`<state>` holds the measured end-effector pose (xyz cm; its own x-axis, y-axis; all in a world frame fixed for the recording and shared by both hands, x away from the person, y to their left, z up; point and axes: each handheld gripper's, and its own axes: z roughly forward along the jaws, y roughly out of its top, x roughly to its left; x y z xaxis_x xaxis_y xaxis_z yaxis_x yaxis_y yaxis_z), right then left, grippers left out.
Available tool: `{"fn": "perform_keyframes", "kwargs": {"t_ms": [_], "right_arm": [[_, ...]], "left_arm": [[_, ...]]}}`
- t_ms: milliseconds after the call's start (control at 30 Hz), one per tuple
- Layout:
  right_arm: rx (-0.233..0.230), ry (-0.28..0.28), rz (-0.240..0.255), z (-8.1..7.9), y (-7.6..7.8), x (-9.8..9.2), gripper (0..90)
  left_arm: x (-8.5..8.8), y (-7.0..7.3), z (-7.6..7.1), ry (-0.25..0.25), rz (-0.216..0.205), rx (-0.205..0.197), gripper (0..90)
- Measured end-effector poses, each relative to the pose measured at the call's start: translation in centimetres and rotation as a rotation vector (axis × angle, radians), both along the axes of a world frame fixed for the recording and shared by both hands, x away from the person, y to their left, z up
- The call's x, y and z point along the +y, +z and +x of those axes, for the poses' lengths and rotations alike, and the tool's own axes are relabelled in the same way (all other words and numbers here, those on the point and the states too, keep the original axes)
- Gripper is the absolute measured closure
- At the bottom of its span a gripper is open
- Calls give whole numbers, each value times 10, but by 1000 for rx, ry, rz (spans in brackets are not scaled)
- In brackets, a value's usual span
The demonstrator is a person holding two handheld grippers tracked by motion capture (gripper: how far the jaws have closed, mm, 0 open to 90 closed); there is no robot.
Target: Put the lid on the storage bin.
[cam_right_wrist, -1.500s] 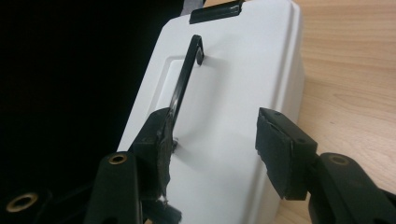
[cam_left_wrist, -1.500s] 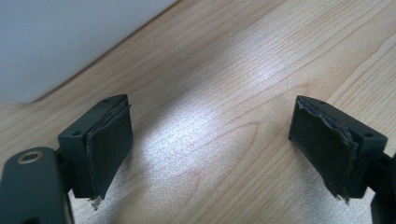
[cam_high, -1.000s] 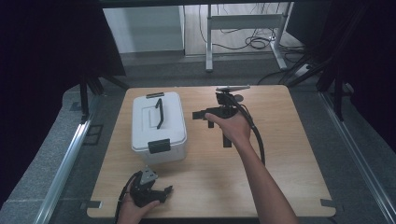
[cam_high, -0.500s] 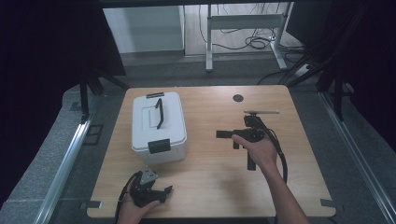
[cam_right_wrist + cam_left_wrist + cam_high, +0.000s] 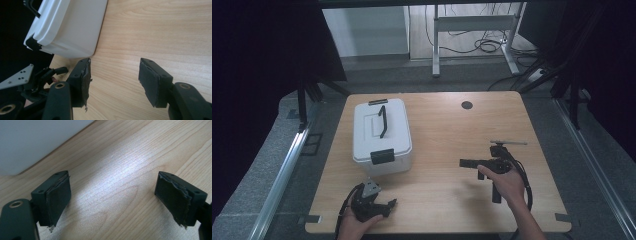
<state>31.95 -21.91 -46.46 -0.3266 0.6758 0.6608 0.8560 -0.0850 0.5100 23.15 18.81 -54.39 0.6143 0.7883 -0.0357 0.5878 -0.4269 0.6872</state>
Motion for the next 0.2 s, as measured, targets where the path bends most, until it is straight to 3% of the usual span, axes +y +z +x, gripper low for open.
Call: {"fn": "perform_keyframes", "kwargs": {"t_ms": [200], "right_arm": [[-6, 8, 9, -1, -1, -1, 426]], "left_arm": [[0, 0, 1, 5, -1, -1, 128]]}}
